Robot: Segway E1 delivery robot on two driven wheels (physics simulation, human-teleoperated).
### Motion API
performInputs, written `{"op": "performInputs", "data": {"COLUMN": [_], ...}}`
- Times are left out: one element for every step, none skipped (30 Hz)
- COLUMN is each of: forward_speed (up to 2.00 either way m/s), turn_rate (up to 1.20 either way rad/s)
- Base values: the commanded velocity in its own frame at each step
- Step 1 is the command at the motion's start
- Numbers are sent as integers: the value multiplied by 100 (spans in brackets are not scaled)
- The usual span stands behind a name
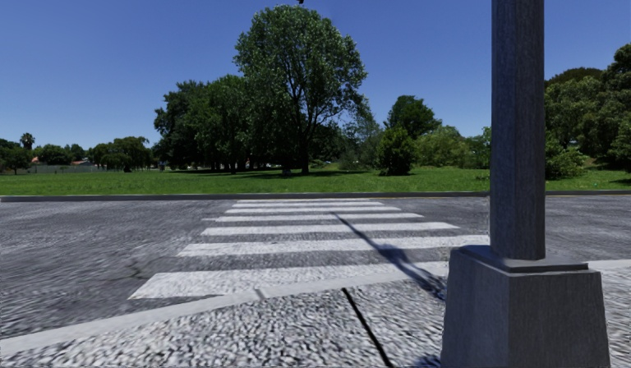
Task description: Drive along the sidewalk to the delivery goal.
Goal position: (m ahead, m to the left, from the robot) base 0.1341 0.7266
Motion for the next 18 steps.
{"op": "performInputs", "data": {"forward_speed": [0, 0, 0, 0, 0, 0, 0, 0, 0, 0, 0, 0, 0, 0, 0, 0, 0, 0], "turn_rate": [0, 0, 0, 0, 0, 0, 0, 0, 0, 0, 0, 0, 0, 0, 0, 0, 0, 0]}}
